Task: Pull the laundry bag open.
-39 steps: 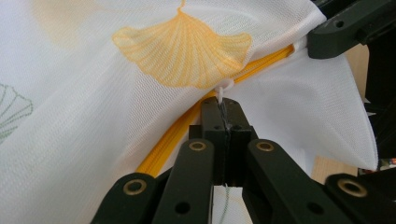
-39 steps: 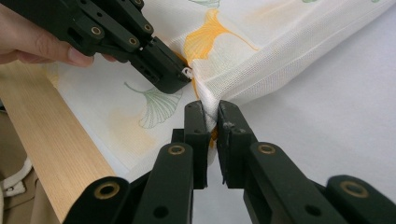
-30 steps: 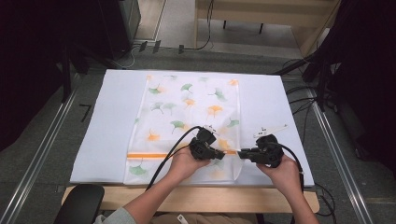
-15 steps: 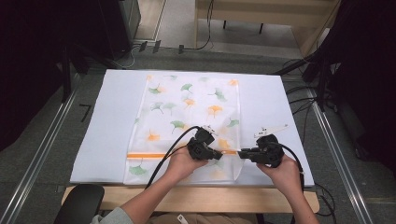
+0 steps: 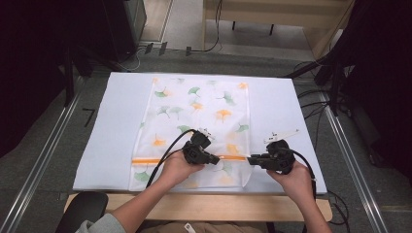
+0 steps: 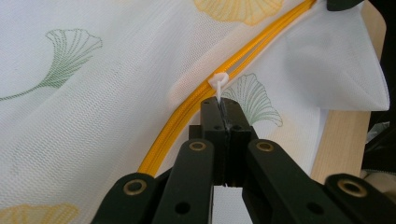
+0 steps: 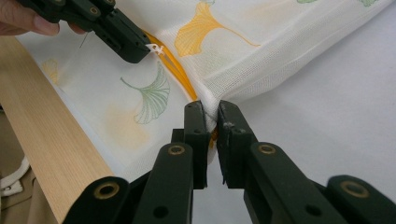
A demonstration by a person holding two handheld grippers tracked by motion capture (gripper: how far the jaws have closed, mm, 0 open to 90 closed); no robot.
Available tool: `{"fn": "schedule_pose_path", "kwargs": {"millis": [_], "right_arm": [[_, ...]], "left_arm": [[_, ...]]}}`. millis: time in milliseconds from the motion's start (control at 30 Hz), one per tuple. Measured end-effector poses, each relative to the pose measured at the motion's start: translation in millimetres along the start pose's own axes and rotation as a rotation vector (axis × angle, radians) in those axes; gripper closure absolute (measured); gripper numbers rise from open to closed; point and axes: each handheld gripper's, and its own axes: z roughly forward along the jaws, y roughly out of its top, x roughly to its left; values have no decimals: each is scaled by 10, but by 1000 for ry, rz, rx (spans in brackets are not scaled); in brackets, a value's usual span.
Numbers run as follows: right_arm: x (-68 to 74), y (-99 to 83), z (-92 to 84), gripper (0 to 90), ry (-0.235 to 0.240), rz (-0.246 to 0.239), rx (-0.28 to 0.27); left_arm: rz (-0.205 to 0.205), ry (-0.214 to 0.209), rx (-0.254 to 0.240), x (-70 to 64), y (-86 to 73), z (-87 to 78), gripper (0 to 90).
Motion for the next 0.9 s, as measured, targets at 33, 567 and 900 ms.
{"fn": "schedule_pose_path", "kwargs": {"millis": [33, 567, 900], "right_arm": [[-4, -1, 2, 853, 0, 0, 1], [17, 14, 31, 853, 6, -9, 13], [-48, 19, 57, 851, 3, 0, 32]], "left_arm": [[3, -1, 2, -4, 0, 5, 900], [-9, 39, 19, 10, -75, 5, 900], [-94, 68, 22, 142, -177, -152, 900]]}}
